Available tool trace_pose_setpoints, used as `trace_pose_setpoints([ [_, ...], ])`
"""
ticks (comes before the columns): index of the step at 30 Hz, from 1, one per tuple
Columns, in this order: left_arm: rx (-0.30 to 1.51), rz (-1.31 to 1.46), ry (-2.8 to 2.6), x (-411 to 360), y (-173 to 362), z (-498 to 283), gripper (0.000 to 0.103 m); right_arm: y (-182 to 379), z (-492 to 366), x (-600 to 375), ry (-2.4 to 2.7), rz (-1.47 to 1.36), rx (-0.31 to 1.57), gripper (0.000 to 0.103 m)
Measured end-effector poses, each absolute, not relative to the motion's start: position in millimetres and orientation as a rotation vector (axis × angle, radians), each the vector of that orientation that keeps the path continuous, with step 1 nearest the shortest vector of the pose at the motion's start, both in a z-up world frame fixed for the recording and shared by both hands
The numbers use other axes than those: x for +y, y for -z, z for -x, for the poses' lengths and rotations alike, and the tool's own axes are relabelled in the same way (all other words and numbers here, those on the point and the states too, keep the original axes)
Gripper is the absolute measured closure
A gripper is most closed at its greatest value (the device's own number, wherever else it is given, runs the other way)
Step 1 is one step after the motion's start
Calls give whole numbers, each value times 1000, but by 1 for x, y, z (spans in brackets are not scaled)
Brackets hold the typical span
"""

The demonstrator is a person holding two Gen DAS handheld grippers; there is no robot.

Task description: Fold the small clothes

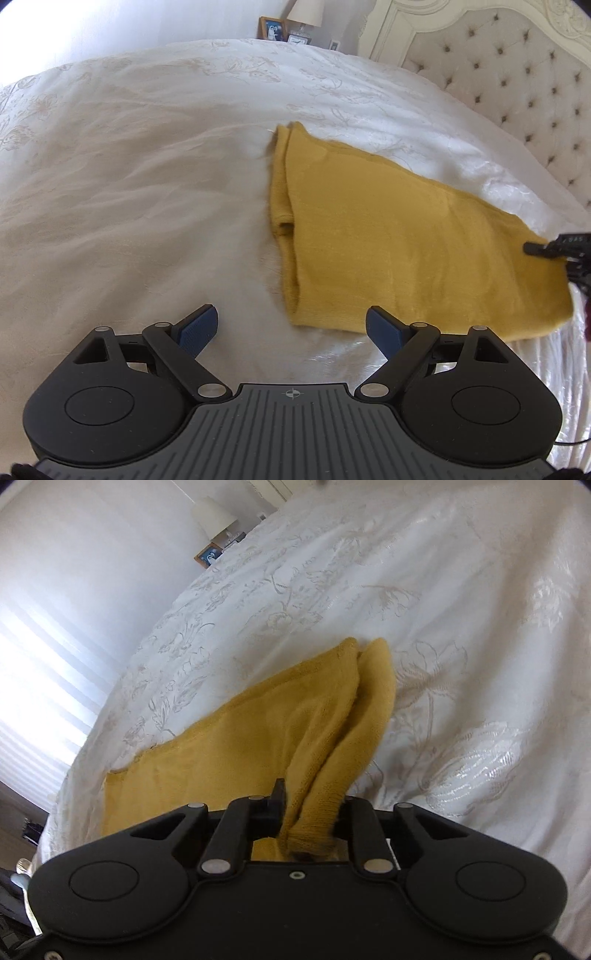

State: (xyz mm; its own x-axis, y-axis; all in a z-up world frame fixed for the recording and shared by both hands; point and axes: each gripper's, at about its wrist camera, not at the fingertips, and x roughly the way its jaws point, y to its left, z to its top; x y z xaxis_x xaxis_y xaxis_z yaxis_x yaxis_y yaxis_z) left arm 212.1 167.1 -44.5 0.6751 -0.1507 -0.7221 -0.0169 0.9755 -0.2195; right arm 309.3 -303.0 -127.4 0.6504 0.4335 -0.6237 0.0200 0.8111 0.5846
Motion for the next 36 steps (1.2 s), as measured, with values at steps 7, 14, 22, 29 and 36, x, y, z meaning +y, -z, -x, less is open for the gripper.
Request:
trace_pose_setpoints([
  [7,773,250,100,187,47,-206,16,38,-313,-226,-322,-416,790,80],
  [14,751,299,110,206,47,-194,16,30,-331,-106,-397,-269,865,80],
  [22,718,327,93,227,39,-188,16,77,-332,5,-407,-67,951,81],
  [29,722,342,73,229,39,-187,16,76,-321,42,-469,78,921,46],
  [36,737,323,82,226,42,-184,16,36,-304,18,-683,-139,745,46],
])
